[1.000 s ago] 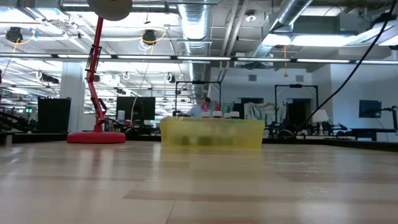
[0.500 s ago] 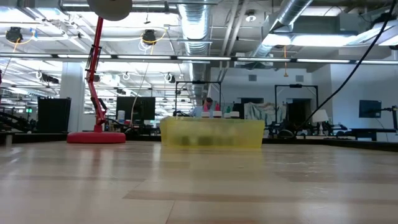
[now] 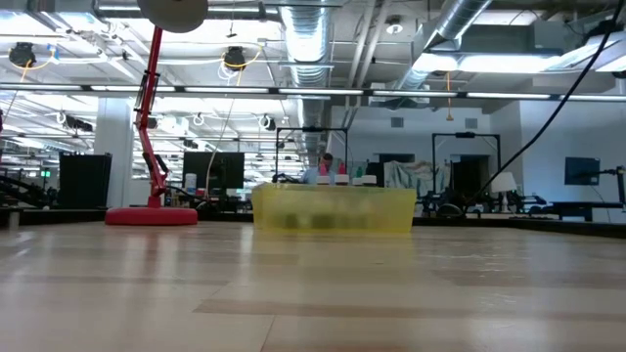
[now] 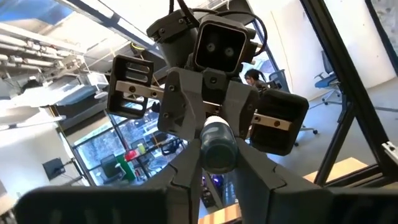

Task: Pick & Place food coloring
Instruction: Put the small blue food coloring bottle into the yellow bin

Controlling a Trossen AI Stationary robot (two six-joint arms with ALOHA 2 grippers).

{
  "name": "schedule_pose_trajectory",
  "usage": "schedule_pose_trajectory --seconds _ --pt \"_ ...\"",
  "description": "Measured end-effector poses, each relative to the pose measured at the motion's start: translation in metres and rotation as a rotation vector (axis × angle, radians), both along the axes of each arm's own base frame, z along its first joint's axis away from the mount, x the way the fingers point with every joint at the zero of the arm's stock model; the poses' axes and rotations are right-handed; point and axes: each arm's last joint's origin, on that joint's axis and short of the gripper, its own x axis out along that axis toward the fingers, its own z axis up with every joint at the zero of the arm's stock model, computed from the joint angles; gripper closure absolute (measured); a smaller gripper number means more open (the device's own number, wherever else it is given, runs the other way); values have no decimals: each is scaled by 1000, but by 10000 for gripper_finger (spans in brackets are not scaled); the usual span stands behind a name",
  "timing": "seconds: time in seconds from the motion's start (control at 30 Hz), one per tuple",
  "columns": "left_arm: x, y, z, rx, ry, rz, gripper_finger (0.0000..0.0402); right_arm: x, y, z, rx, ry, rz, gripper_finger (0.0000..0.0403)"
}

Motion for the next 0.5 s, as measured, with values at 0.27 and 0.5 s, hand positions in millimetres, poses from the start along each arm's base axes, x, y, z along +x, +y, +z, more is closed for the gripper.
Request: schedule_pose_trajectory --seconds 0.27,0.5 --pt "1 3 -2 -99 25 62 254 1 -5 -1 29 8 -53 363" --pt "2 8 -9 -183 85 241 170 0 -25 -9 48 88 -275 363"
